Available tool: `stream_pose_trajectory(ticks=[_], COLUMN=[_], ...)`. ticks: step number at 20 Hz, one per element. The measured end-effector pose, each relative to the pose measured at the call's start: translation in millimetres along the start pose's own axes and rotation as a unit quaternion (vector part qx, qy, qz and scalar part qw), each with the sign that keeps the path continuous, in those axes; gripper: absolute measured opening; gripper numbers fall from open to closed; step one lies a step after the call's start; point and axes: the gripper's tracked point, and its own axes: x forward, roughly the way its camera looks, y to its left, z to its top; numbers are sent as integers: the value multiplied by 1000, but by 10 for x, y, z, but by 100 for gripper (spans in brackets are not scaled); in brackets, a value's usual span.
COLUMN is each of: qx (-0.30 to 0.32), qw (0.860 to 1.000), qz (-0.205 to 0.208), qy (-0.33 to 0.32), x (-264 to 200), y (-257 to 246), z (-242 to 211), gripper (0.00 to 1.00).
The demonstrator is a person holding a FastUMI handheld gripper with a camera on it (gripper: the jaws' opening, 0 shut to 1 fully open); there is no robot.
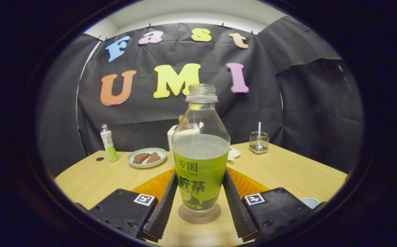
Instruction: Take the bottle from table, then pour the juice into the cup, finally place the bottle on the coaster
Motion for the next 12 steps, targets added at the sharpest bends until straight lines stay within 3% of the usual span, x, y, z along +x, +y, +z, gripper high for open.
stream_pose_trajectory(ticks=[12], qx=[-26], qw=[999], qz=[-4], qy=[43], x=[229], y=[65], z=[-343], gripper=[80])
